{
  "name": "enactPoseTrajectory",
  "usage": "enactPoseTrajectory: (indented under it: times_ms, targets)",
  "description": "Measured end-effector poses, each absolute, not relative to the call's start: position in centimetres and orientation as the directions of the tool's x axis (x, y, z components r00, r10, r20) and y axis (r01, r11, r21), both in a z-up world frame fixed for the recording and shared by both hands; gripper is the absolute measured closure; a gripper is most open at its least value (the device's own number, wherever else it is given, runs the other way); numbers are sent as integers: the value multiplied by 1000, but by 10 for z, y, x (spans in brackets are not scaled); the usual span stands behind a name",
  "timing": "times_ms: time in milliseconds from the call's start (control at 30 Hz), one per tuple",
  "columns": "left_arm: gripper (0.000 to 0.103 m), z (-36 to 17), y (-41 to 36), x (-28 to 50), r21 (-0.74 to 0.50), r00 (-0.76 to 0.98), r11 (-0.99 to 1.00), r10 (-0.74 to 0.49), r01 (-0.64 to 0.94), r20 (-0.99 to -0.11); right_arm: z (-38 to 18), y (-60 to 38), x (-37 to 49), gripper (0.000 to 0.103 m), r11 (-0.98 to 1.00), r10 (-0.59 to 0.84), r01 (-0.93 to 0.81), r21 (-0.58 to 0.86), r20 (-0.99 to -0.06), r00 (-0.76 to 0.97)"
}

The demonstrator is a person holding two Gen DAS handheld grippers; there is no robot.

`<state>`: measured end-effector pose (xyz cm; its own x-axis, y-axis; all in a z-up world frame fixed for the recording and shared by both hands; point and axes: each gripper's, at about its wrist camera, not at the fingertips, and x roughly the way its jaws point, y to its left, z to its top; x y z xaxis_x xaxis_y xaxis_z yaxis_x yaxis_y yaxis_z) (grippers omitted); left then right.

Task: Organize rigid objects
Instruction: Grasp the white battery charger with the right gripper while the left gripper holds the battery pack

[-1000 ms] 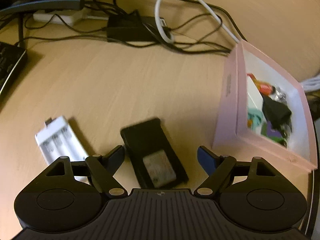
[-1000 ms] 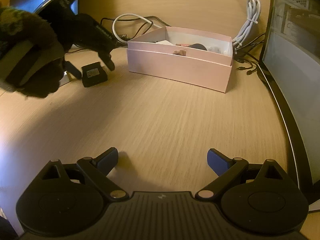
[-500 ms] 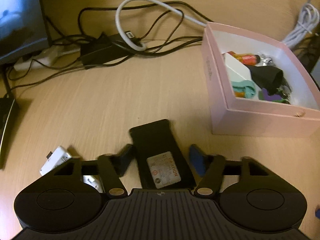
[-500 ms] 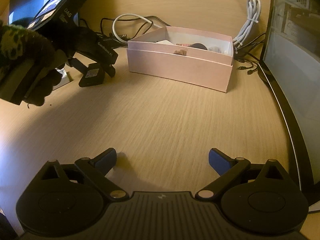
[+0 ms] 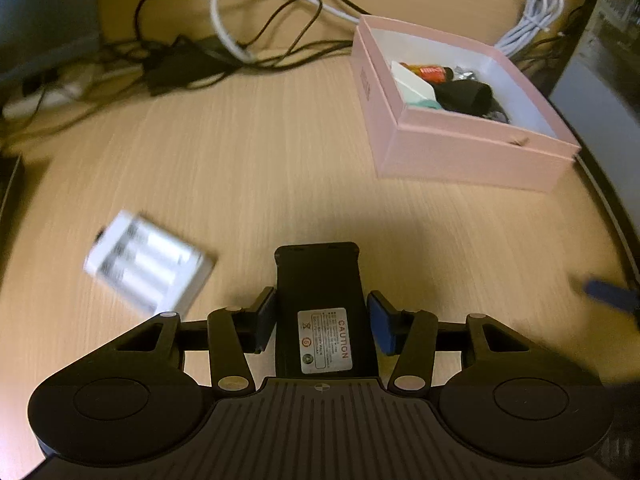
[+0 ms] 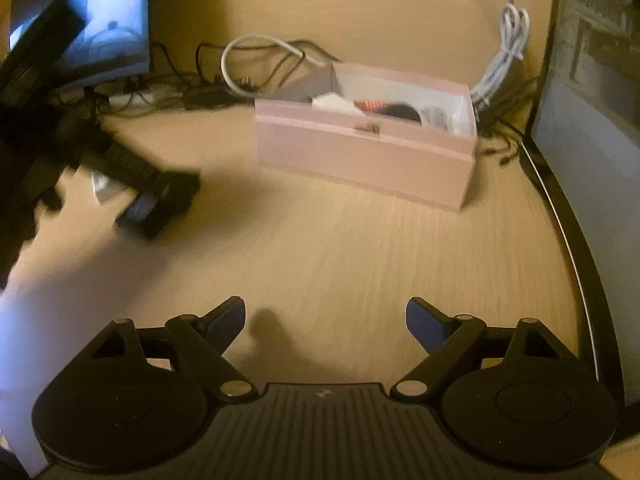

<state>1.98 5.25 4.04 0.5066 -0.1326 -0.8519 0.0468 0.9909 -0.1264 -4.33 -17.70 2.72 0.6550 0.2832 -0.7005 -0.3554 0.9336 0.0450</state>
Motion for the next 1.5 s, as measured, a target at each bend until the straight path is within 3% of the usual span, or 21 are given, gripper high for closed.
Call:
enactPoseTrajectory:
  times_ms: [167,567,867,967,1033,1233,1500]
  targets:
    - [49,45,93,-25,-175,511,984,-159,18,-845,45,-144,-20,14,914,330,-402,59,-686,649]
    - [49,46,218,-98,-141,533,969,-13,-201,-846,53,9,-5,14,748,477,-664,-3,-693,540]
    - [50,44,226,-104,-128,566,987,-50,-100,-823,32,80,32,15,764,454,-645,16,-724,519]
    - [50,43,230,-101,-141,561,988,-81,-64,-824,28,85,36,32,786,448,-617,42,-726,521]
    - [50,43,230,-96,-152,558,988,-106,-36,-823,31,84,35,51,806,429,-590,50,-736,524]
    - [50,40,210,-77,-173,555,982,-184,72,-811,44,51,4,53,858,336,-514,-3,-753,565]
    - [50,38,148,-46,-221,525,950,-306,219,-794,58,-54,-32,54,960,138,-275,-57,-757,638]
